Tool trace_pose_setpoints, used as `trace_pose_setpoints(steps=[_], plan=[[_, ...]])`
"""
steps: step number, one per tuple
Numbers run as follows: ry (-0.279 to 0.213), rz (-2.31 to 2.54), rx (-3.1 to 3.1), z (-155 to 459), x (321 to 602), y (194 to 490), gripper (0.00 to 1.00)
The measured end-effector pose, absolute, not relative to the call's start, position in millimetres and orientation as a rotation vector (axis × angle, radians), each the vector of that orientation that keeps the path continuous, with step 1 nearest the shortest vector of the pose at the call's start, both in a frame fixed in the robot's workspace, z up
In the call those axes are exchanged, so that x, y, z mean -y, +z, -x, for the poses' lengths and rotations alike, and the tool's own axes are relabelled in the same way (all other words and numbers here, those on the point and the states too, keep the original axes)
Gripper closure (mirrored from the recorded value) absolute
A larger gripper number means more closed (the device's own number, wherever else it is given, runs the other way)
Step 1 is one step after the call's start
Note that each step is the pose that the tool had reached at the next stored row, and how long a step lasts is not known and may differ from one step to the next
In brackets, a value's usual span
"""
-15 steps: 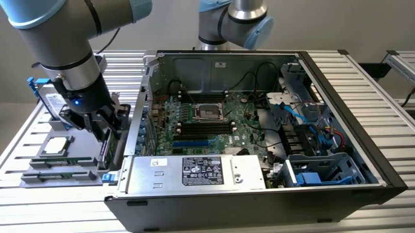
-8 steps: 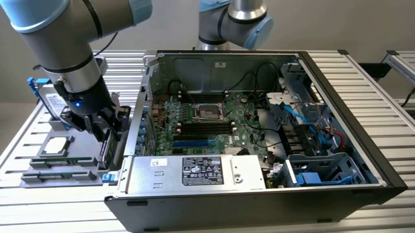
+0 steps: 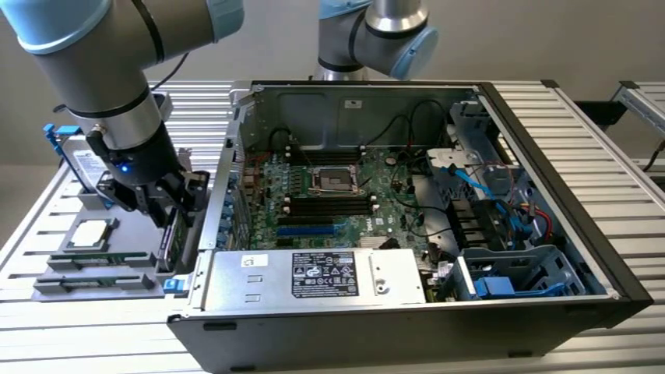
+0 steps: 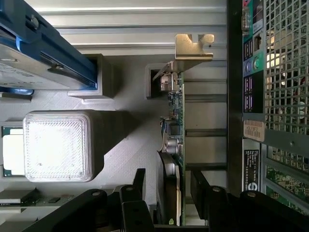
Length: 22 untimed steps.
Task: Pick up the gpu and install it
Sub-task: 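Pick up the gpu and move the gpu toward the slot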
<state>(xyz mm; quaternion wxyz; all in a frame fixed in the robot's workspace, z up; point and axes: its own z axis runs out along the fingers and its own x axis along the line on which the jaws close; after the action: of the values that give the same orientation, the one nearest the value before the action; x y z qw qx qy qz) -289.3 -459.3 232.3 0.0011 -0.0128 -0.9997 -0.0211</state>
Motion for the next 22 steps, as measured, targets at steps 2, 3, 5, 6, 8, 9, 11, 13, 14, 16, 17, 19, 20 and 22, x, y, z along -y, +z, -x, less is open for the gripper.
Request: trace_pose_setpoints(steps=[2, 3, 5, 6, 8, 9, 11, 13, 14, 16, 17, 19, 20, 22], plan=[[-0.066, 0.051, 3.137, 289.2, 459.4, 232.4, 0.50], [-0.066, 0.056, 3.136, 289.1, 459.4, 232.3, 0.50], [-0.066, 0.067, 3.135, 288.7, 459.4, 232.3, 0.50], [-0.066, 0.070, 3.135, 288.4, 459.5, 232.3, 0.50], [-0.066, 0.076, 3.134, 288.3, 459.6, 232.3, 0.50], [-0.066, 0.078, 3.133, 288.2, 459.7, 232.3, 0.50], [-0.066, 0.080, 3.133, 288.0, 459.9, 232.4, 0.50], [-0.066, 0.082, 3.132, 287.8, 460.2, 232.3, 0.52], [-0.066, 0.083, 3.131, 287.7, 460.3, 232.3, 0.52], [-0.066, 0.086, 3.130, 287.5, 460.5, 232.4, 0.58], [-0.066, 0.087, 3.129, 287.4, 460.5, 232.3, 0.65], [-0.066, 0.090, 3.128, 287.1, 460.6, 232.3, 0.65], [-0.066, 0.091, 3.127, 287.0, 460.7, 232.3, 0.65], [-0.065, 0.094, 3.125, 286.8, 460.9, 232.4, 0.67]])
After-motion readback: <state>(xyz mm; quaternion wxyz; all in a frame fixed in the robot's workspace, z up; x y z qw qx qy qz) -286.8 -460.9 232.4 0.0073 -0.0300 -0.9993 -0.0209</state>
